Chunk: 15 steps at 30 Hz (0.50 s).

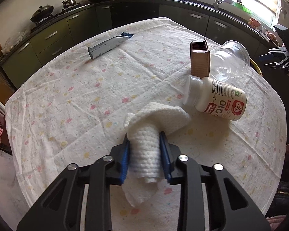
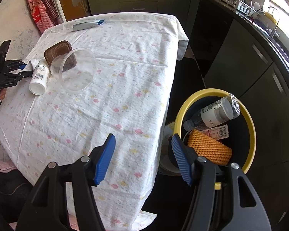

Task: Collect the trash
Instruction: 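Grasp the white towel with the left tool and lift it, then carry the towel over the yellow bin and open the left tool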

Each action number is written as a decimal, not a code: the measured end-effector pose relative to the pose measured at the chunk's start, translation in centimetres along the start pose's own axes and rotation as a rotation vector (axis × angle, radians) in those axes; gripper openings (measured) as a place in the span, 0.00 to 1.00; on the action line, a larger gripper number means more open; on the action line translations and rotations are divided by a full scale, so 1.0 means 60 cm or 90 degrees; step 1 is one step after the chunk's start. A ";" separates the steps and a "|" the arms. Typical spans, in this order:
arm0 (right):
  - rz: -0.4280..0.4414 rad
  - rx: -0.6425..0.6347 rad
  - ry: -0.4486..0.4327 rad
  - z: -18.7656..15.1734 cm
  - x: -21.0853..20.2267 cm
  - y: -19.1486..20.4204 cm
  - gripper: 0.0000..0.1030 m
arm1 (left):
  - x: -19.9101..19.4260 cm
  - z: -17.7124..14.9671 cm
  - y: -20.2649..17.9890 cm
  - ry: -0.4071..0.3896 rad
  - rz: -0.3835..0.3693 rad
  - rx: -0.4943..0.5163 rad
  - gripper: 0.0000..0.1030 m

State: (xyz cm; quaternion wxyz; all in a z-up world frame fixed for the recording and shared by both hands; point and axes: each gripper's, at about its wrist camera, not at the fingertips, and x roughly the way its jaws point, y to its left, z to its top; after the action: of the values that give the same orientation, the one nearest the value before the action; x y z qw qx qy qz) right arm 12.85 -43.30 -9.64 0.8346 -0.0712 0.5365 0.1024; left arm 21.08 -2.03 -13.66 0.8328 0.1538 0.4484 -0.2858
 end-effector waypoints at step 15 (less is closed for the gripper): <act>-0.006 0.042 -0.014 -0.026 -0.013 -0.015 0.57 | -0.138 -0.028 -0.083 -0.051 0.067 -0.019 0.13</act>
State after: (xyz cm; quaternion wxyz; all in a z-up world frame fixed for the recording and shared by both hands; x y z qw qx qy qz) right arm 11.41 -44.62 -9.56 0.8430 -0.0450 0.5297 0.0819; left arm 13.34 -2.28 -7.65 0.8662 0.1533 0.4101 -0.2411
